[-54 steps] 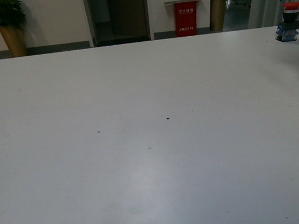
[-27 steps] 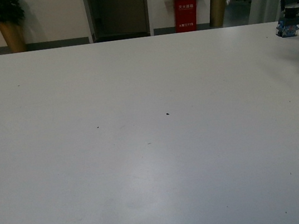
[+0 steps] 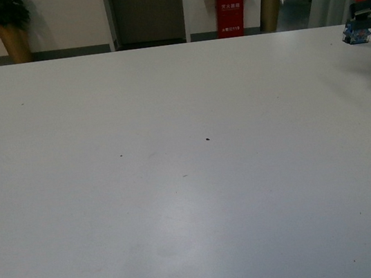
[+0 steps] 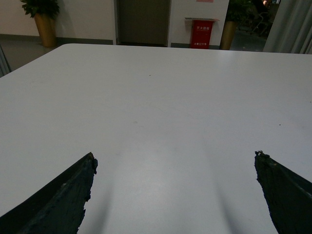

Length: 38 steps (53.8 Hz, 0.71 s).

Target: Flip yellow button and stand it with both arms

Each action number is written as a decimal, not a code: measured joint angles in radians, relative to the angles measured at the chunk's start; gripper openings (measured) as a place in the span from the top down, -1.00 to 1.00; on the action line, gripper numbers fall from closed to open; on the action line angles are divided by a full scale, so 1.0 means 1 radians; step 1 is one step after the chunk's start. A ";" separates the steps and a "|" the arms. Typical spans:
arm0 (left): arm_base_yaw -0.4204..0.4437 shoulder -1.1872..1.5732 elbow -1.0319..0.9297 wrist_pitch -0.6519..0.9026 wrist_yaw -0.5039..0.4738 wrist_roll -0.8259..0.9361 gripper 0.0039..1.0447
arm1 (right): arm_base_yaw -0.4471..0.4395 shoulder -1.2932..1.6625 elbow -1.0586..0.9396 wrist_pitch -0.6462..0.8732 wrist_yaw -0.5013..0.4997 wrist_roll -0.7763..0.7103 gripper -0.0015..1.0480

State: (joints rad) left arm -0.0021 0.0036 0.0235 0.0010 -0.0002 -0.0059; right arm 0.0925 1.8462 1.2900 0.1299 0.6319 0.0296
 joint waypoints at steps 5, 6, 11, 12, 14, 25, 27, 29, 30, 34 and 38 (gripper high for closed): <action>0.000 0.000 0.000 0.000 0.000 0.000 -0.87 | 0.000 0.000 -0.004 0.002 0.003 0.000 0.30; 0.000 0.000 0.000 0.000 0.000 0.000 -0.87 | 0.000 0.000 -0.004 0.002 0.003 0.000 0.30; 0.000 0.000 0.000 0.000 0.000 0.000 -0.87 | 0.000 0.000 -0.005 0.002 0.003 0.000 0.30; 0.000 0.000 0.000 0.000 0.000 0.000 -0.87 | 0.000 0.000 -0.005 0.002 0.003 0.000 0.30; 0.000 0.000 0.000 0.000 0.000 0.000 -0.87 | 0.000 0.001 -0.005 0.002 0.003 0.000 0.30; 0.000 0.000 0.000 0.000 0.000 0.000 -0.87 | -0.001 0.004 -0.005 0.002 -0.006 0.001 -0.06; 0.000 0.000 0.000 0.000 0.000 0.000 -0.87 | -0.001 0.007 -0.005 0.002 -0.007 0.001 -0.20; 0.000 0.000 0.000 0.000 0.000 0.000 -0.87 | -0.001 0.010 -0.005 0.002 -0.008 0.001 -0.30; 0.000 0.000 0.000 0.000 0.000 0.000 -0.87 | -0.001 0.011 -0.005 0.002 -0.008 0.000 -0.33; 0.000 0.000 0.000 0.000 0.000 0.000 -0.87 | -0.001 0.013 -0.005 0.002 -0.008 0.000 -0.54; 0.000 0.000 0.000 0.000 0.000 0.000 -0.87 | -0.001 0.013 -0.005 0.002 -0.008 0.001 -0.81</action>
State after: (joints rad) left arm -0.0021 0.0036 0.0235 0.0010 -0.0002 -0.0063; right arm 0.0917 1.8595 1.2854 0.1318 0.6243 0.0307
